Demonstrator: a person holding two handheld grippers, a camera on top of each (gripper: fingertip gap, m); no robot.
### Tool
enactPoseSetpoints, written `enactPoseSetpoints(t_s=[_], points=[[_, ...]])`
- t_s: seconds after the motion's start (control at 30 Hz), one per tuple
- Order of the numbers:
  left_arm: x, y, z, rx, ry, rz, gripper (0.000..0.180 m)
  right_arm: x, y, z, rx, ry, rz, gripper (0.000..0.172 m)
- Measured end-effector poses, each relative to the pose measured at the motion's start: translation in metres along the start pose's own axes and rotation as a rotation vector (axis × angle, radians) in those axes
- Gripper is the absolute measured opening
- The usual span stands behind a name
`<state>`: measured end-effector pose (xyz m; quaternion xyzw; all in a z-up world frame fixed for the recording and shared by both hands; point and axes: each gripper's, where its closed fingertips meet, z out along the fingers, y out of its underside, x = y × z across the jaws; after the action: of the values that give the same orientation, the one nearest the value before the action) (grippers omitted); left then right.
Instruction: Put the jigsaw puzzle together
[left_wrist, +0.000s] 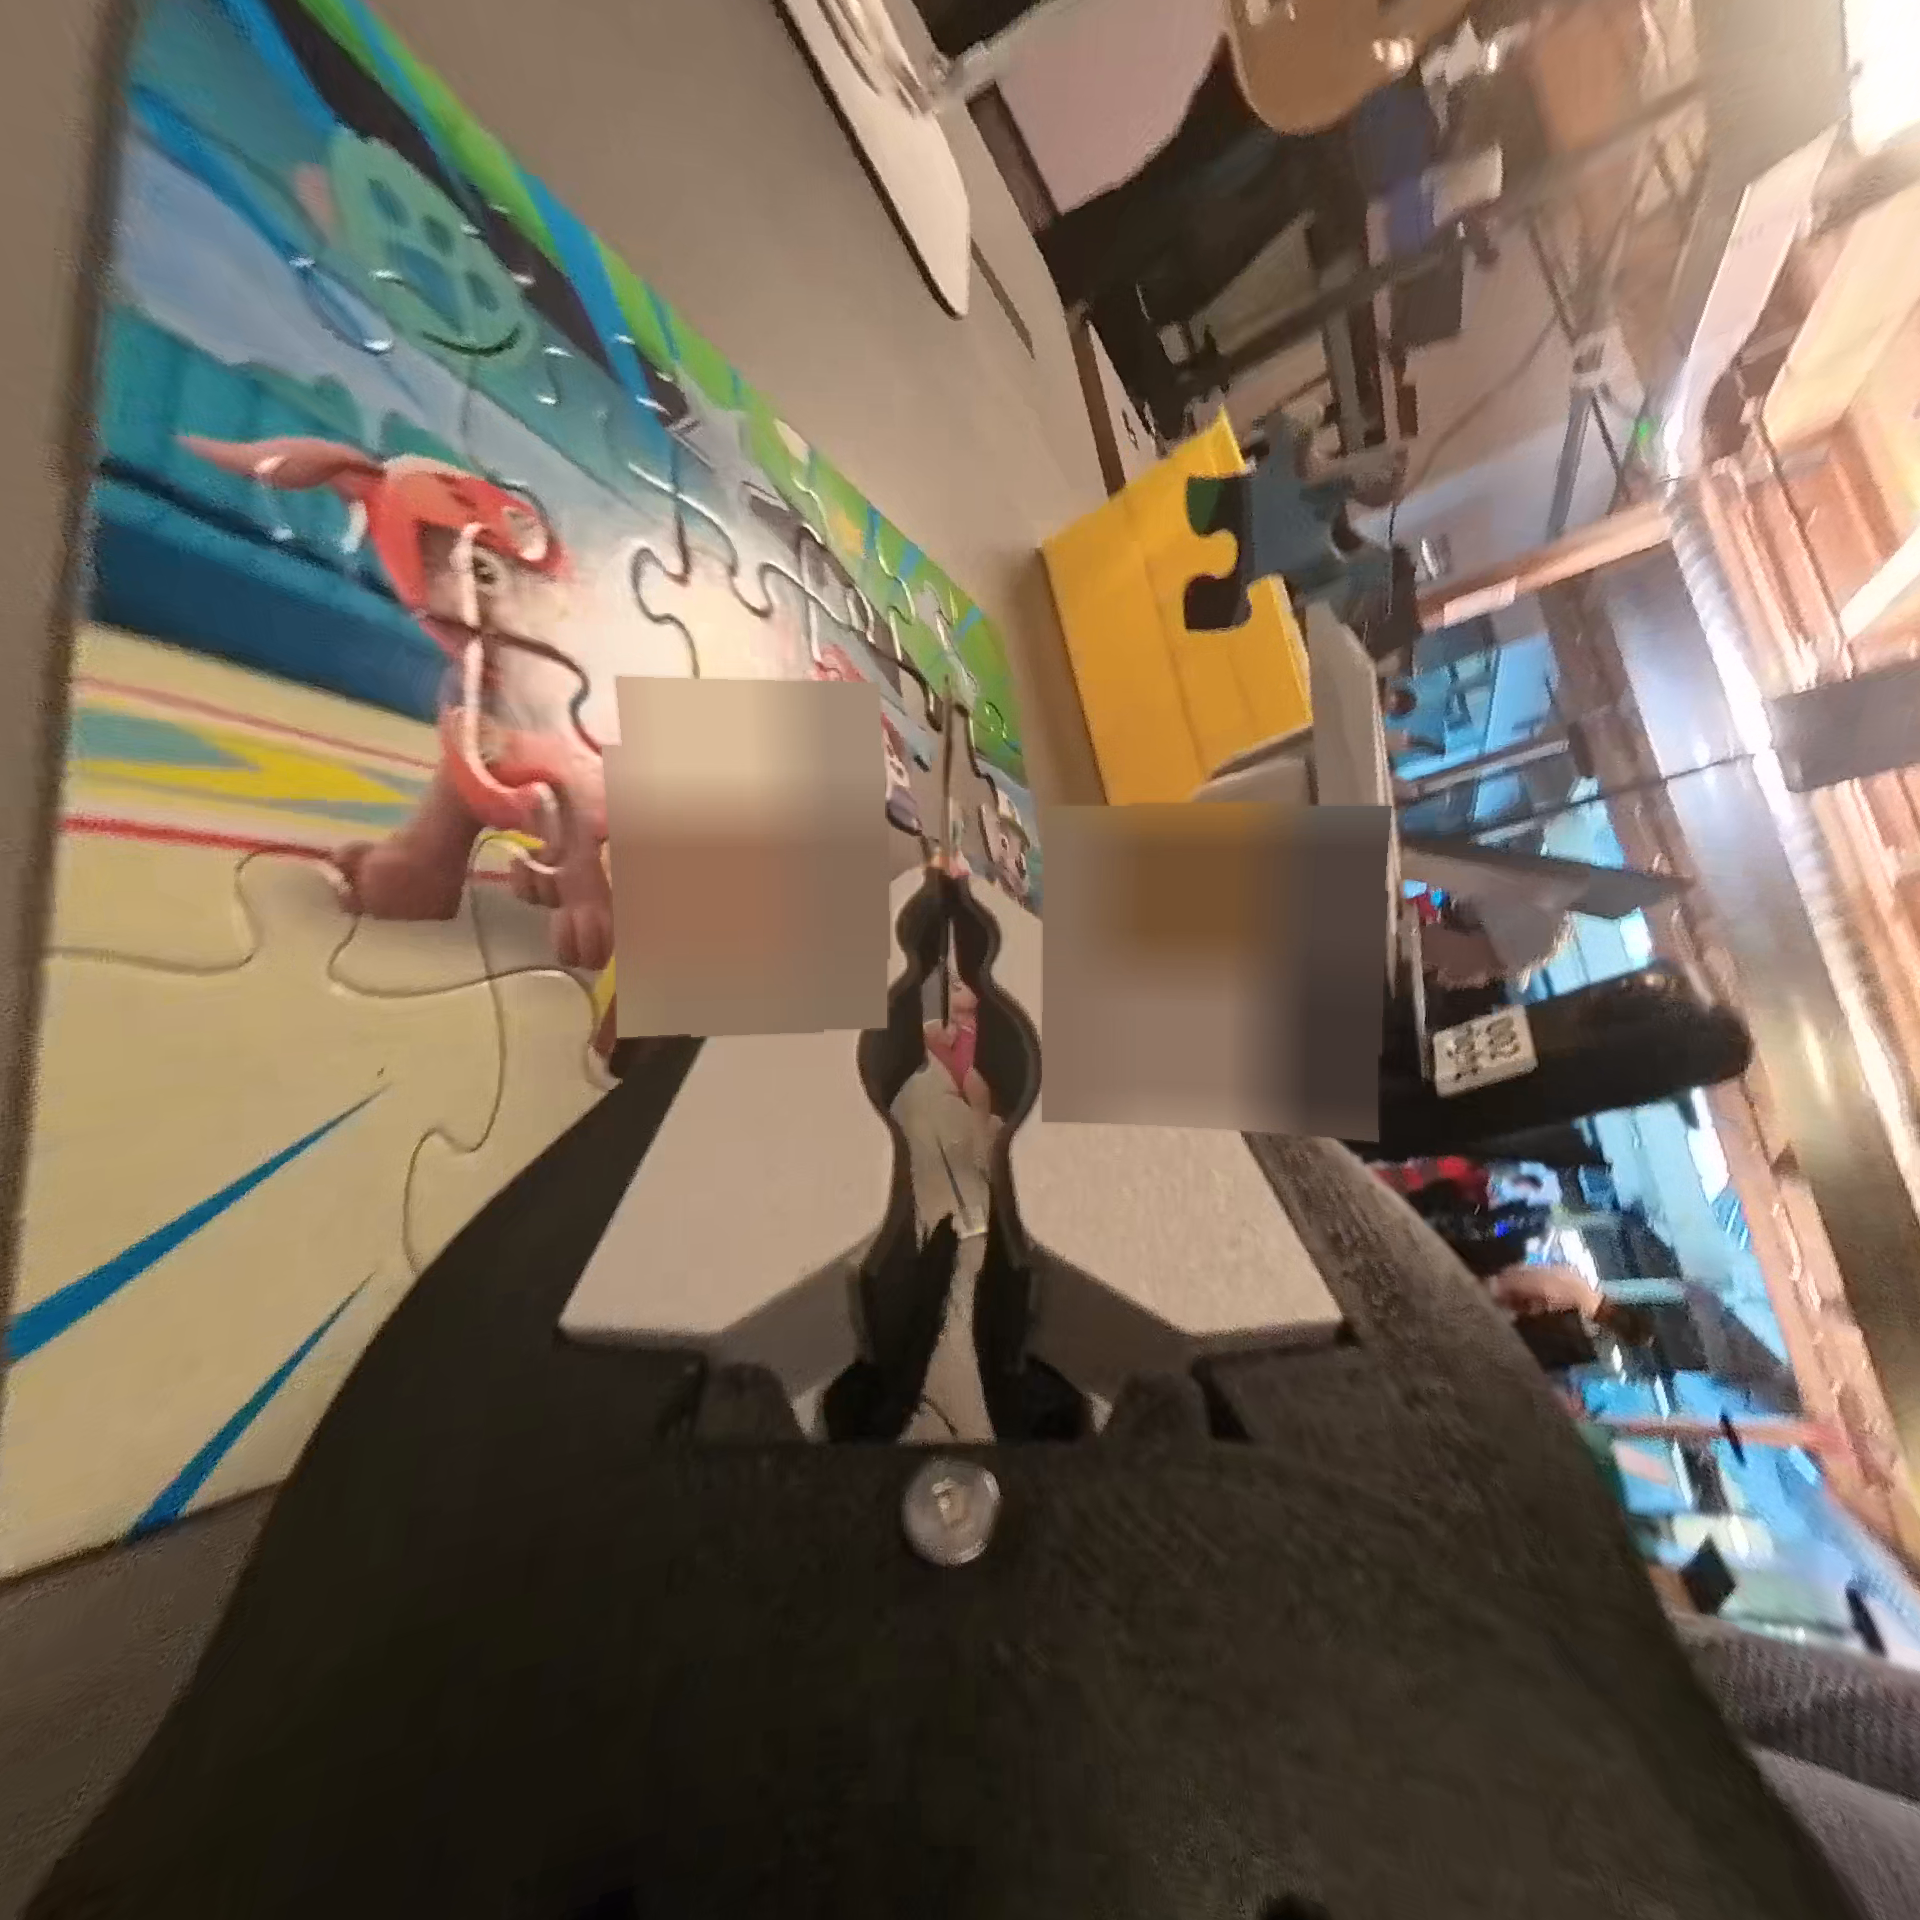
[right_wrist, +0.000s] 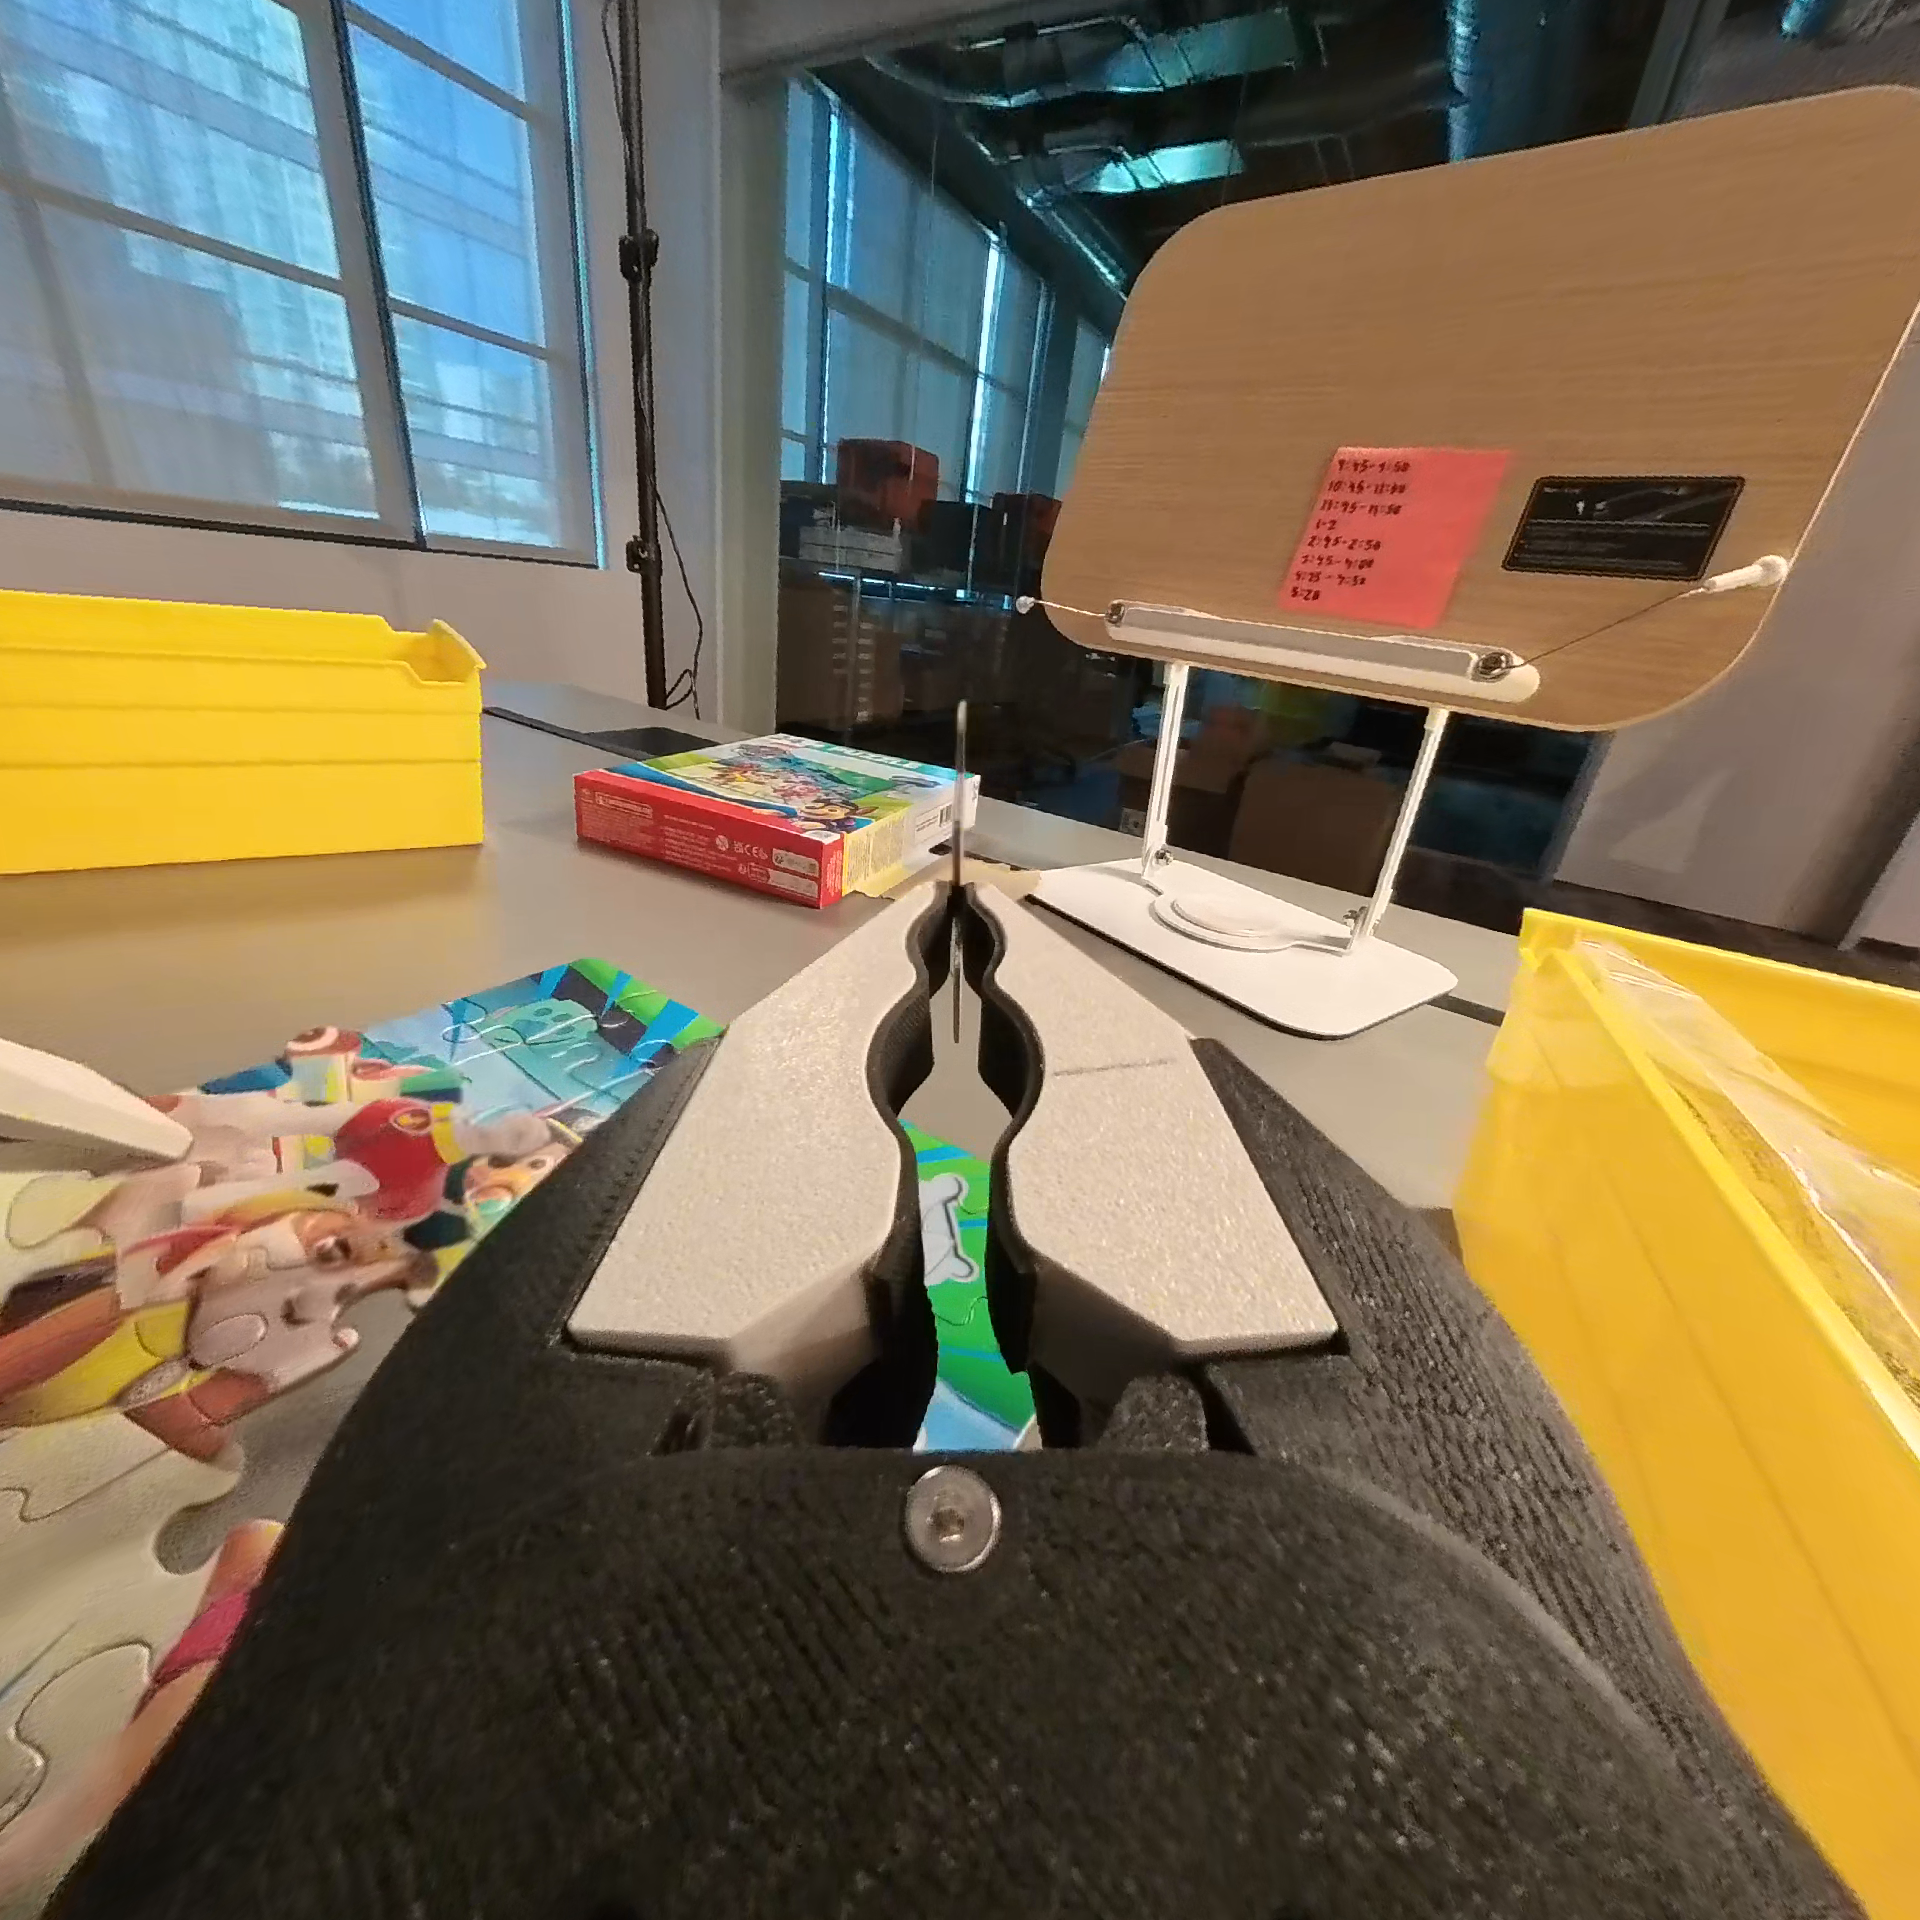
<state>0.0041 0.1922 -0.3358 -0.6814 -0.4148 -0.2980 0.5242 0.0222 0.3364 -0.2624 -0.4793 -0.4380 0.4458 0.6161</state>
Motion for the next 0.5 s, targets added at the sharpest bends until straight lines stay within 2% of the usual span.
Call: enactPoseSetpoints(t_s=[0.03,0.17,0.23,0.3,0.4,0.5], points=[[-0.003,-0.003,-0.002,0.023,-0.011,-0.023,0.000,-0.001,0.000,0.000,0.001,-0.004,0.001,0.000],[-0.007,-0.003,-0.005,0.038,-0.055,-0.023,0.000,-0.001,-0.001,-0.001,0.010,-0.012,0.012,0.000],[-0.006,-0.002,-0.005,0.039,-0.078,0.012,0.009,0.000,-0.002,-0.001,0.014,-0.010,0.022,0.000],[-0.006,-0.004,-0.007,0.050,-0.096,0.077,0.026,0.001,-0.002,-0.002,0.019,-0.009,0.032,0.000],[-0.010,-0.011,-0.012,0.086,-0.145,0.201,0.033,0.001,-0.003,-0.003,0.023,-0.012,0.038,0.000],[-0.011,-0.018,-0.020,0.125,-0.157,0.258,0.039,0.000,-0.003,-0.003,0.022,-0.012,0.032,0.000]])
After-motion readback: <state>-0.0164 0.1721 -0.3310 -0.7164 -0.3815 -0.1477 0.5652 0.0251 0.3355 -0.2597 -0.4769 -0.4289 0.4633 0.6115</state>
